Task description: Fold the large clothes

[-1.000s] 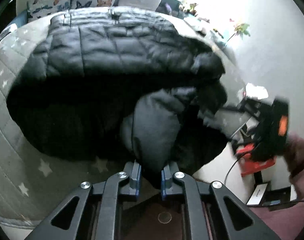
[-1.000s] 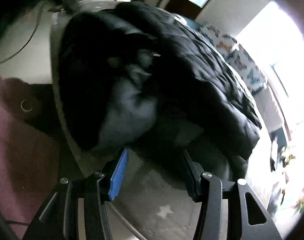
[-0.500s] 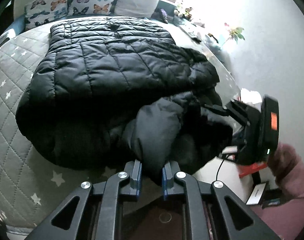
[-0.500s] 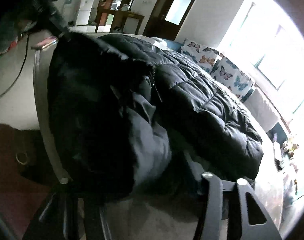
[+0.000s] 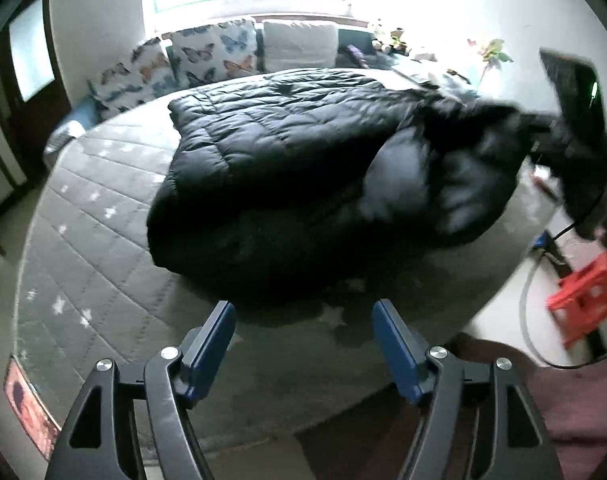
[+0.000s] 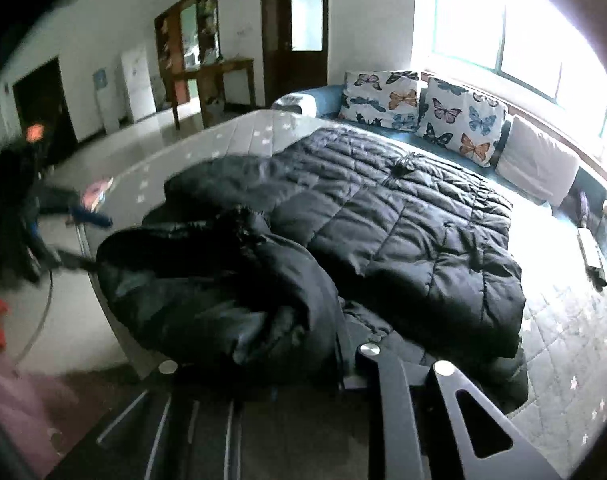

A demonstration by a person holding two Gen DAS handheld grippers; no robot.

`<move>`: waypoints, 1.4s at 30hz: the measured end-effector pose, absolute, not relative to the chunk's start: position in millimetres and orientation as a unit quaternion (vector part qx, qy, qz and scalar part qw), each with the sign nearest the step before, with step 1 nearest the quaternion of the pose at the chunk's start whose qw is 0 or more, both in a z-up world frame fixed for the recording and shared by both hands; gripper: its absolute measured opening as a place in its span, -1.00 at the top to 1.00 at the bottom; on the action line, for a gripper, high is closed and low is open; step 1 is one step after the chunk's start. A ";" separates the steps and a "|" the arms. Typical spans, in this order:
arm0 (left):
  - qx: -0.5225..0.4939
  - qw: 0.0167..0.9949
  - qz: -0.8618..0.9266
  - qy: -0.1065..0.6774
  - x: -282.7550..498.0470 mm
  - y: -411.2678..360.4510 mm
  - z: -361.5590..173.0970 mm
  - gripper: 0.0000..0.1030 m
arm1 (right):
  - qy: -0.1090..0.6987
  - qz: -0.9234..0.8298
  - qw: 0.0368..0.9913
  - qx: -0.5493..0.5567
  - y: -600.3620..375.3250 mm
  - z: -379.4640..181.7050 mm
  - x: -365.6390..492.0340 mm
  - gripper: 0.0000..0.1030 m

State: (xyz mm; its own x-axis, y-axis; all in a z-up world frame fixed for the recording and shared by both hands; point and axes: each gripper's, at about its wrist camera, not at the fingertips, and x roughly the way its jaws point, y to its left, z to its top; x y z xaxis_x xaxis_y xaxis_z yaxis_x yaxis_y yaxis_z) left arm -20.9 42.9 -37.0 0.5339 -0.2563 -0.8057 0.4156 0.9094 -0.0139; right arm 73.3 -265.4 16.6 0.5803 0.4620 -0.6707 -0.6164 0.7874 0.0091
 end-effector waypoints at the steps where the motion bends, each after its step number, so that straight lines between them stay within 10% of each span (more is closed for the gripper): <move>1: 0.097 0.873 -0.186 0.440 -20.5 40.5 -41.0 -0.46 | 0.341 0.305 0.883 -0.104 -266.3 21.4 77.2 0.59; 10: 0.247 0.892 -0.102 0.366 8.3 -1.8 -83.0 -0.43 | 0.331 0.298 0.891 -0.086 -265.4 32.3 90.5 0.60; 20: 0.249 0.918 -0.103 0.291 -7.2 13.1 -87.7 0.25 | 0.311 0.294 0.899 -0.092 -268.2 23.8 66.5 0.64; 42: 0.135 0.936 -0.110 0.306 -103.4 63.7 -34.3 0.29 | 0.297 0.324 0.893 -0.097 -270.8 47.2 -9.3 0.67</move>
